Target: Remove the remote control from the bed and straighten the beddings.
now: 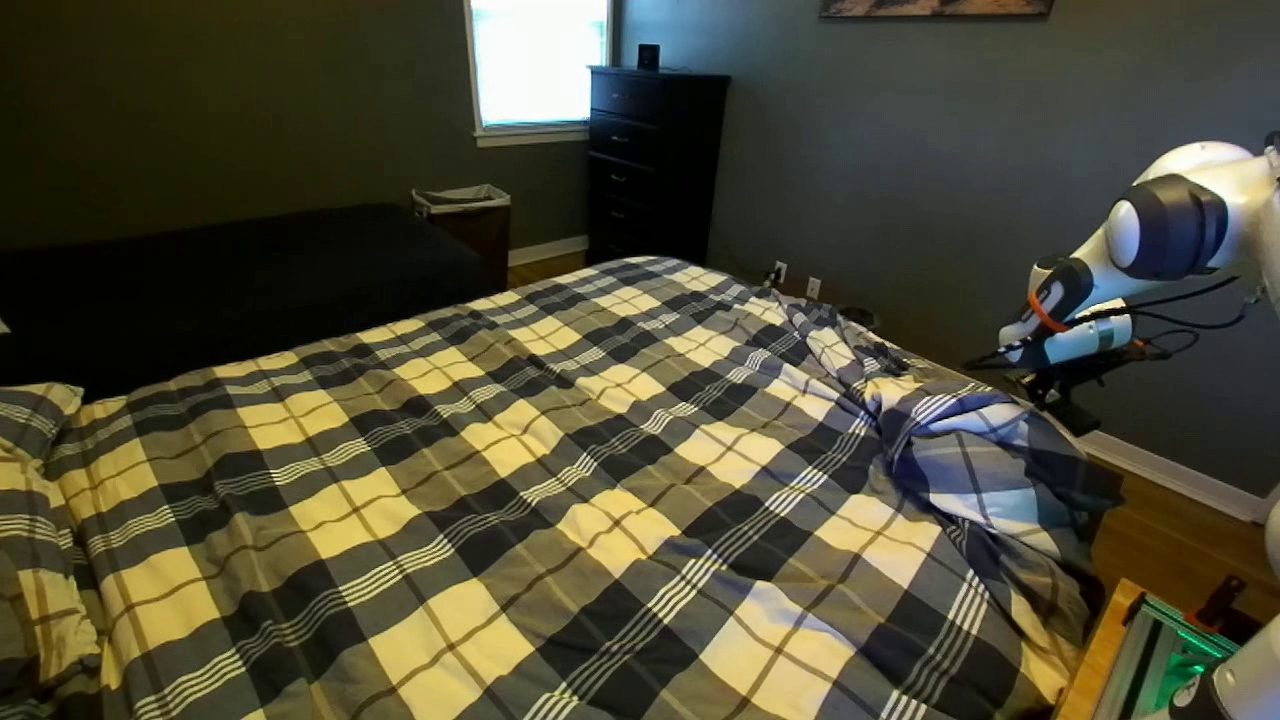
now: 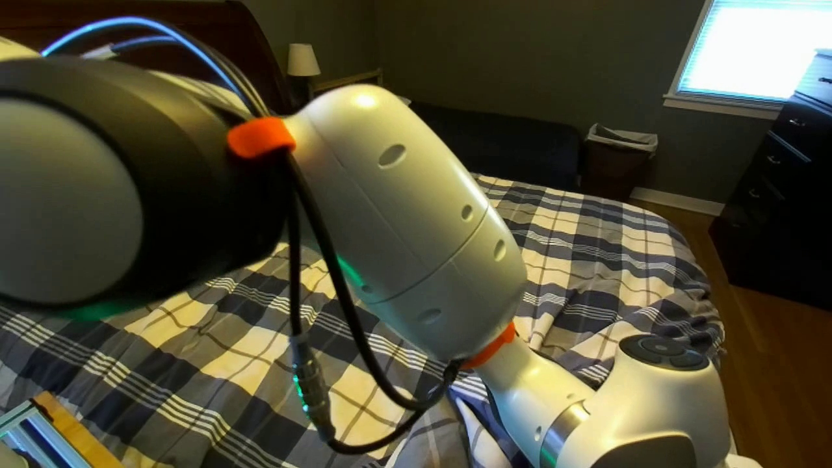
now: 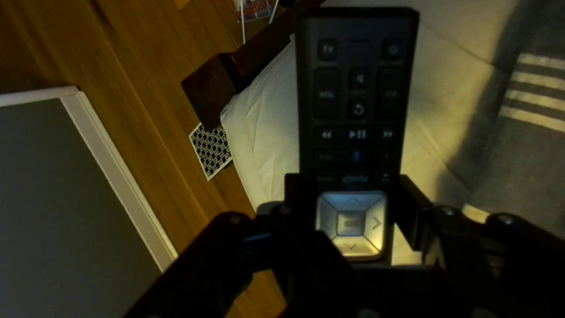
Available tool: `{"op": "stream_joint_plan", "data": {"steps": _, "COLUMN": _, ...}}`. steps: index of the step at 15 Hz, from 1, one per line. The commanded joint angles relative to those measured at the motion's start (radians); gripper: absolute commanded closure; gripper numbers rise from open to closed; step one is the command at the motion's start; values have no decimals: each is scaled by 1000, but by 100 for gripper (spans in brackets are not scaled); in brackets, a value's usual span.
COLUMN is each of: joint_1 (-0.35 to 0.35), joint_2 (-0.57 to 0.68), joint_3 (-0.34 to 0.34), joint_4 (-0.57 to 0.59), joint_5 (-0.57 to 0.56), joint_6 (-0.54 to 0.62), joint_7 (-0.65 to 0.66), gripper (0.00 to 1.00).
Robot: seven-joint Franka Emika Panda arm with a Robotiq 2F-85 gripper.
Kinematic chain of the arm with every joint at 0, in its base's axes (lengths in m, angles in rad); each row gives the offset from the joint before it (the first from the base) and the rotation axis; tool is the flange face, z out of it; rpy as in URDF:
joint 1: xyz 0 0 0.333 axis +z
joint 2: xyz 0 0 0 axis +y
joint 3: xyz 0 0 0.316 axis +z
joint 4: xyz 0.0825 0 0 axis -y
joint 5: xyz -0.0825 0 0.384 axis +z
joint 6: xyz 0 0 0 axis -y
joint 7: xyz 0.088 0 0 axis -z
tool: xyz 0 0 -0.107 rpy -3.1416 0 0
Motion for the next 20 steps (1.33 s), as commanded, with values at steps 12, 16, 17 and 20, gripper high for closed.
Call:
{"op": "stream_joint_plan", "data": {"steps": 12, "joint_1": -161, "joint_2": 293, "joint_3": 180, "joint_4": 430, "joint_5": 82, "joint_6": -81, "joint_7": -84, "gripper": 24}}
{"op": "stream_joint_plan", "data": {"steps": 16, "joint_1": -164, "joint_2": 301, "joint_3": 190, "joint_4": 469, "joint_5": 89, "joint_6": -105, "joint_7": -84, "gripper": 2}}
{"op": "stream_joint_plan", "data": {"steps": 17, "joint_1": -164, "joint_2": 289, "joint_3": 190, "joint_4": 462, "joint_5": 91, "joint_6": -103, "joint_7": -83, "gripper": 0}}
{"op": "stream_joint_plan", "data": {"steps": 20, "joint_1": -155, "joint_2": 206, "joint_3": 170, "joint_4": 378, "joint_5": 76, "joint_6": -95, "joint_7": -54, "gripper": 0}}
